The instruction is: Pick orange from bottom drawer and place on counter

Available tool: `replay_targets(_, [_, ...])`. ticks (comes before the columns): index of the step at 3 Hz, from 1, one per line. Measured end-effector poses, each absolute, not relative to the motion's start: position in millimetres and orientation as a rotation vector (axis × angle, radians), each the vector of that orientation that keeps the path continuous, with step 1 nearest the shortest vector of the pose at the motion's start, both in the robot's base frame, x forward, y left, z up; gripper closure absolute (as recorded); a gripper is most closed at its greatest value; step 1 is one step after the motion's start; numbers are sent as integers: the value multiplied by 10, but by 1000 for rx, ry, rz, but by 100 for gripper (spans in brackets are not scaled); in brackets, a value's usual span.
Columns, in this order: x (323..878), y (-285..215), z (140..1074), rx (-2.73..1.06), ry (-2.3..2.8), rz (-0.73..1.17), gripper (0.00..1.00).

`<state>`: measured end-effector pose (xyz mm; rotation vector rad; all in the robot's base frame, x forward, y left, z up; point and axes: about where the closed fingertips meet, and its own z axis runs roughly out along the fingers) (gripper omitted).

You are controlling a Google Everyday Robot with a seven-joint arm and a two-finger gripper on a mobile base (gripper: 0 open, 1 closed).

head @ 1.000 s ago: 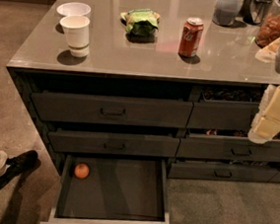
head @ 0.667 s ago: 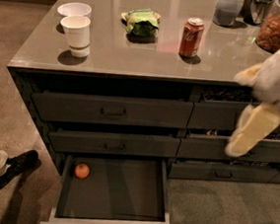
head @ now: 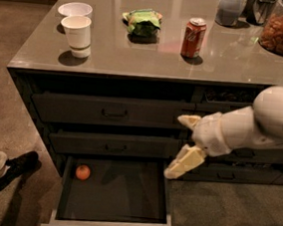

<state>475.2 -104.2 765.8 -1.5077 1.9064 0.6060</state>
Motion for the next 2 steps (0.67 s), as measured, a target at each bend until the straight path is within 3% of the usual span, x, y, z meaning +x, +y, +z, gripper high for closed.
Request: replay_targets(2, [4948,-956,7583,-1448,1885,596,0])
